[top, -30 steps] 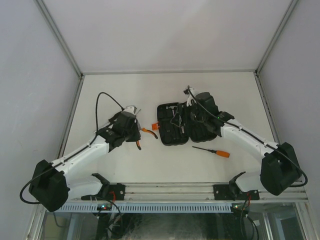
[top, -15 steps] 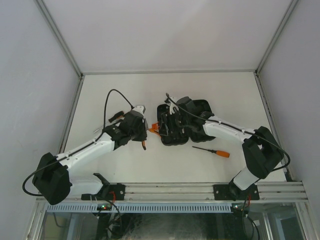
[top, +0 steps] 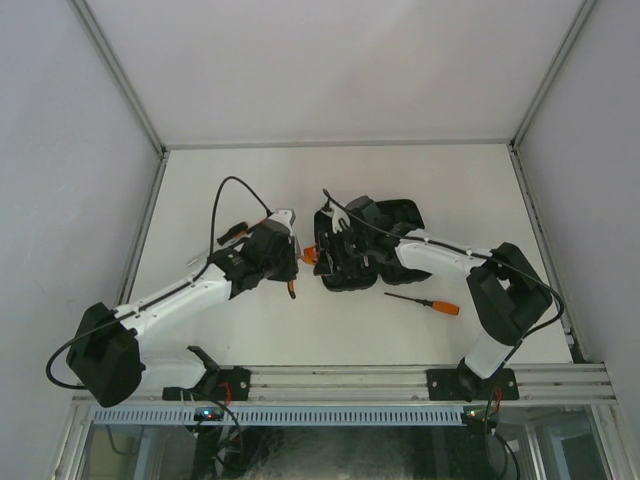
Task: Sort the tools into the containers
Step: Pick up the pliers at the center of the board.
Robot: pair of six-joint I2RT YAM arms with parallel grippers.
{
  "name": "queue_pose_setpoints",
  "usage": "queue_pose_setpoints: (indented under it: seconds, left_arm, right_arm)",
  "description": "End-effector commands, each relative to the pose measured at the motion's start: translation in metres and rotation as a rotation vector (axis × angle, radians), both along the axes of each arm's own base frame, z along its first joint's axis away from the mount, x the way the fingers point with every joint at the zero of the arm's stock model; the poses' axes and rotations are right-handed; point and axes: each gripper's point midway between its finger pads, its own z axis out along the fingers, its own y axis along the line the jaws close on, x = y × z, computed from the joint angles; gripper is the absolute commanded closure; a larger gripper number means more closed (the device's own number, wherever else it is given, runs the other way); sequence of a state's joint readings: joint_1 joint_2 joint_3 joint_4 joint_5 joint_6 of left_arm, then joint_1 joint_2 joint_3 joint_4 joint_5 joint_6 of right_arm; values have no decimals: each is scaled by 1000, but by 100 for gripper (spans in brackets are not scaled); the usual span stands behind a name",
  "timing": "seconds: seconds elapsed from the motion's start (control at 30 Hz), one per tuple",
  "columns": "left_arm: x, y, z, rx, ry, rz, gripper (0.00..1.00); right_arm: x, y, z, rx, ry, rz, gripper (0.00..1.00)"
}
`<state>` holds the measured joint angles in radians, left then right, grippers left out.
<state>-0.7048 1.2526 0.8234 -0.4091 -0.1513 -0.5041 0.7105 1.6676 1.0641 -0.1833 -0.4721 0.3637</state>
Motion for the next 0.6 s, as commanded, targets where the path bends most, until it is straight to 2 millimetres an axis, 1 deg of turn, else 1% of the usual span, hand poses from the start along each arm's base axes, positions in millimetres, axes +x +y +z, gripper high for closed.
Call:
queue_pose_setpoints:
  seconds: [0.0, 0.03, 0.1, 0.23, 0.3, 0.4, 0.5, 0.57]
  left_arm:
    - [19, -20, 39, -84, -99, -16, 100]
    - [20, -21, 39, -86, -100, -17, 100]
    - [20, -22, 39, -87, -96, -18, 100]
    - [21, -23, 39, -93, -95, -15, 99]
    - [22, -24, 41, -100, -97, -6, 94]
    - [23, -26, 45, -125, -98, 9, 79]
    - [23, -30, 51, -161, -103, 14, 70]
    - [24, -33, 55, -185, -108, 15, 67]
  right_arm:
    - [6, 20, 18, 58, -27, 25, 56]
    - [6, 21, 18, 57, -26, 29, 57]
    - [6, 22, 18, 55, -27, 30, 61]
    - [8, 21, 19, 49, -39, 29, 77]
    - [8, 20, 19, 41, -42, 29, 86]
    - [11, 16, 18, 29, -38, 9, 95]
    - [13, 14, 17, 21, -35, -11, 100]
    - [16, 12, 18, 21, -38, -32, 100]
